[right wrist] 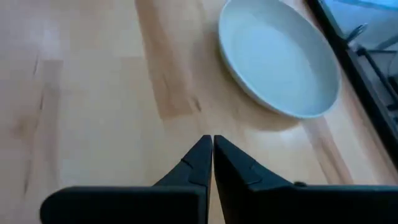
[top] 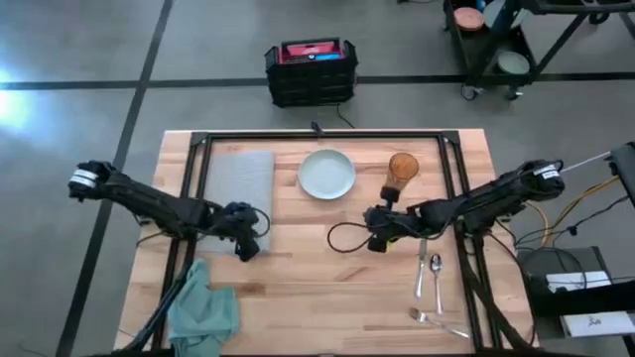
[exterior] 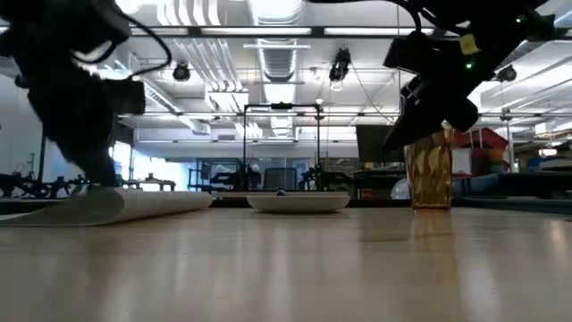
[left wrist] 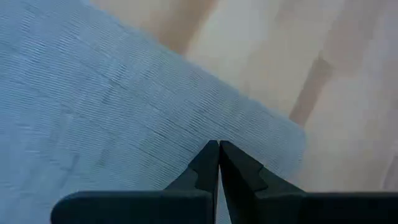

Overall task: Set table place
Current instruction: Move the table mat to the center of the table

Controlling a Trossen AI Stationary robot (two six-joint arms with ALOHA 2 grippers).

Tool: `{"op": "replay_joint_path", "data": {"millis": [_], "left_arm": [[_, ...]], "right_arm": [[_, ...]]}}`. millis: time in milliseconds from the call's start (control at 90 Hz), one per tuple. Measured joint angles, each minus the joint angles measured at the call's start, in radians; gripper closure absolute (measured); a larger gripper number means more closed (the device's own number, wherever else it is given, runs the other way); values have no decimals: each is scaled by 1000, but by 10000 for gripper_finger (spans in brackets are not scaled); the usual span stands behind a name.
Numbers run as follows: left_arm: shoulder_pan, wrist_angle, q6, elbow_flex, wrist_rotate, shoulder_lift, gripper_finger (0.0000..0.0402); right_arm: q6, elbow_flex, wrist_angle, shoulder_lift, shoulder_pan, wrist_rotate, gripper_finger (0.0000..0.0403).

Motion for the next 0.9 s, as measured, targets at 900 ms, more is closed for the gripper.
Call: {"op": "replay_joint_path", "data": {"millis": [900], "left_arm": [[-204,-171,322,773,-23,653,402]], "right_arm": [[86,0,201,56,114,-86,401]]}}
